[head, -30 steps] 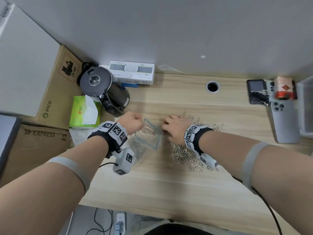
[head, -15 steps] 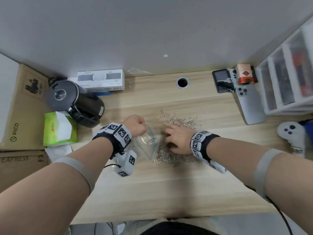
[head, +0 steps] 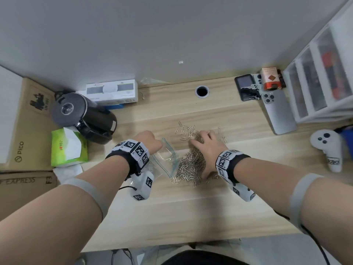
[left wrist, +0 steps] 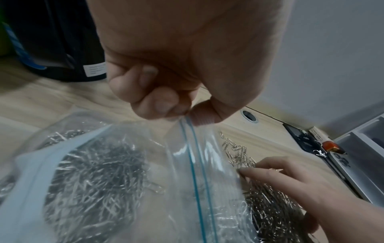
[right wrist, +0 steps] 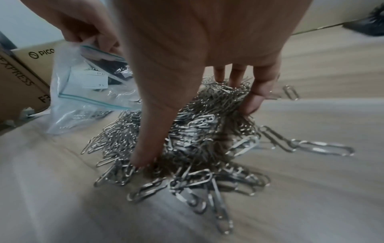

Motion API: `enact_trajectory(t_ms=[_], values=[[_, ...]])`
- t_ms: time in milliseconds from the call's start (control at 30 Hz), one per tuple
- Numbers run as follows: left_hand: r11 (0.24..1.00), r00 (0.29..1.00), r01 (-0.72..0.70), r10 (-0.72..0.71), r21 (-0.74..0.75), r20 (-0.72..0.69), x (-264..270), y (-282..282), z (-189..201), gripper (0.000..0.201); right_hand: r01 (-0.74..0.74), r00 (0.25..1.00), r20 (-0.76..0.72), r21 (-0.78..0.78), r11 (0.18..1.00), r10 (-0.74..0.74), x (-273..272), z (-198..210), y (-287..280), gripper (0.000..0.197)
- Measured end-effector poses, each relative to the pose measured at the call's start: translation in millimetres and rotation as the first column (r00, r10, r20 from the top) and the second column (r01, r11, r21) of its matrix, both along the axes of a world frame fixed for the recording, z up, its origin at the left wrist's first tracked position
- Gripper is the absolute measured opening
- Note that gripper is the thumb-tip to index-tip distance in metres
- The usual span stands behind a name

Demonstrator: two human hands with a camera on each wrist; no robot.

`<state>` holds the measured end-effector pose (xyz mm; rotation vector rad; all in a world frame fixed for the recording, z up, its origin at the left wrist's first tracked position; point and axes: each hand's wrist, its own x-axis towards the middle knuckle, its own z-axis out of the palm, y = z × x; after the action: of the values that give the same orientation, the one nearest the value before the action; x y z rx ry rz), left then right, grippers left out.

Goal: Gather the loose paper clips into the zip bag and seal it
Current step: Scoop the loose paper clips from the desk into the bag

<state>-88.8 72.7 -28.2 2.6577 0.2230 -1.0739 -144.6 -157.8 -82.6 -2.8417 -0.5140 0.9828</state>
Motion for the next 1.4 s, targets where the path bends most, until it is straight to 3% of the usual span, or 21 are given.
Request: enact_trajectory(t_ms=[267,433,533,600,733,967,1233,1400], values=[[0.991,1.000,0.011,-0.008,-0.133,0.022,-10.4,17.0,-4.5,0.023,-0.026,1.000,0.019,0.159,0.987,0.024,-6.0,-2.4,15.1,0.084],[0.994,1.000,0.015,-0.014,-0.110,0.017,-13.4,17.5,-2.1,0.035,0.058,0.991,0.113,0.117,0.991,-0.072,-12.2,2.0,20.8,0.111],[0.996,1.000,0.021,-0.020,-0.088,0.016,-14.9,18.5,-2.5,0.037,0.096,0.992,0.074,0.072,0.993,-0.102,-18.1,-1.7,25.6,0.133],[0.995,1.000,0.015,-0.015,-0.098,0.004,-15.9,19.7,-4.3,0.035,0.092,0.995,0.039,0.065,0.994,-0.094,-20.0,-5.4,28.7,0.138],[0.991,1.000,-0.012,0.012,-0.134,-0.006,-18.6,21.1,-8.4,0.033,0.112,0.993,0.034,0.104,0.988,-0.117,-18.4,-9.4,34.9,0.115],[0.984,0.997,-0.068,0.059,-0.167,-0.057,-25.6,16.1,-3.5,0.035,0.183,0.983,-0.023,0.218,0.959,-0.182,-18.6,-13.7,37.8,0.057],[0.975,0.992,-0.106,0.092,-0.193,-0.083,-27.9,14.5,4.0,0.029,0.245,0.969,-0.100,0.327,0.913,-0.225,-13.9,-10.9,33.3,0.041],[0.976,0.991,-0.126,0.115,-0.176,-0.074,-27.1,10.2,6.3,0.026,0.463,0.887,-0.185,0.352,0.814,-0.424,-3.7,4.4,22.5,0.024]])
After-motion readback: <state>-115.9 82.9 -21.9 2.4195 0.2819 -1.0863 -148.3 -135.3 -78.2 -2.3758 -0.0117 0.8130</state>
